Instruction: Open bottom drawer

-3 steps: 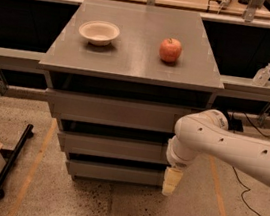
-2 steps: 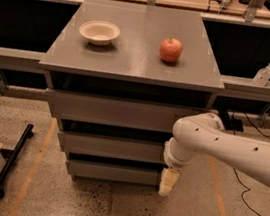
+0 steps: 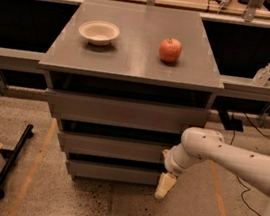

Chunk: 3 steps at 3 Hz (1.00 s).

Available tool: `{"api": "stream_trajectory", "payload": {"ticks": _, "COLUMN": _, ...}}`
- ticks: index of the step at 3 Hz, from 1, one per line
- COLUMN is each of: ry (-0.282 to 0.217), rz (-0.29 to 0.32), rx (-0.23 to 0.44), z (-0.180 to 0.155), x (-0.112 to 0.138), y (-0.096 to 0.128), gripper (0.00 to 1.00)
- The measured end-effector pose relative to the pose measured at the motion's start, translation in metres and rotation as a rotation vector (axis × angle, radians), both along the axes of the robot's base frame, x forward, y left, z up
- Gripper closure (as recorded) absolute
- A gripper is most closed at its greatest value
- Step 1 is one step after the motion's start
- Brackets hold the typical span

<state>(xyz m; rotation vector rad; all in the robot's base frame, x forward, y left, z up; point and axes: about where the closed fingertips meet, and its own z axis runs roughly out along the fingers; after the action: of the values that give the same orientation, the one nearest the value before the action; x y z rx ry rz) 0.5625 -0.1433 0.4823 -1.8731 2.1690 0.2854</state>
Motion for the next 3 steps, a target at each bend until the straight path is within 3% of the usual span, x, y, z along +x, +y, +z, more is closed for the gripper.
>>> {"api": "stream_trajectory", "payload": {"ticks": 3, "ry": 0.075, "rz": -0.027, "rx": 0.167, "z": -0.093, "x": 0.027, "y": 0.018, "gripper": 0.00}}
